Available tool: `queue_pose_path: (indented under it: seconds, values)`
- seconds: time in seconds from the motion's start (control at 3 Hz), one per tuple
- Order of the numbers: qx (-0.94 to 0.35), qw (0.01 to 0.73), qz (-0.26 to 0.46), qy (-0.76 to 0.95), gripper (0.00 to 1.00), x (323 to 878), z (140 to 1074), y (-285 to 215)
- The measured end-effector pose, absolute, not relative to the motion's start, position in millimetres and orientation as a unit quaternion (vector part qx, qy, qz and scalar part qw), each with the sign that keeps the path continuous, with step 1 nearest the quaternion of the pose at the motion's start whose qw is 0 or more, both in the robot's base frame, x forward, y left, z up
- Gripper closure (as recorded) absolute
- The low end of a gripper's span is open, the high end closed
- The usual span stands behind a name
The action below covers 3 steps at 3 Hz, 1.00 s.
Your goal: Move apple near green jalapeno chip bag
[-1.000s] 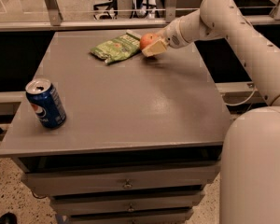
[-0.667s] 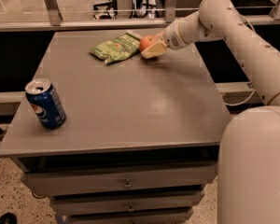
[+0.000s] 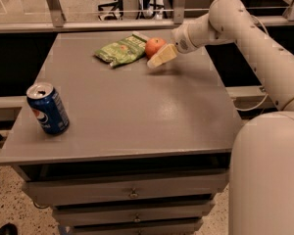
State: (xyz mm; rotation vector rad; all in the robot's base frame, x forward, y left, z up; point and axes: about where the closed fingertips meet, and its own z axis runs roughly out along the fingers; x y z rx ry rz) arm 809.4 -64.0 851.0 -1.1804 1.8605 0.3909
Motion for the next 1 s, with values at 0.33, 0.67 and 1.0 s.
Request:
queue_pose_path:
  seconds: [0.33,0.67,1.0]
  values:
    - [-0.459,0.445,0.154,0.753,0.0,799,858,-82]
    - [-0.428,0.476,0.166,0.75,0.0,769,879,-119]
    - [-0.388,0.53,0.181,0.731,0.0,722,916,-160]
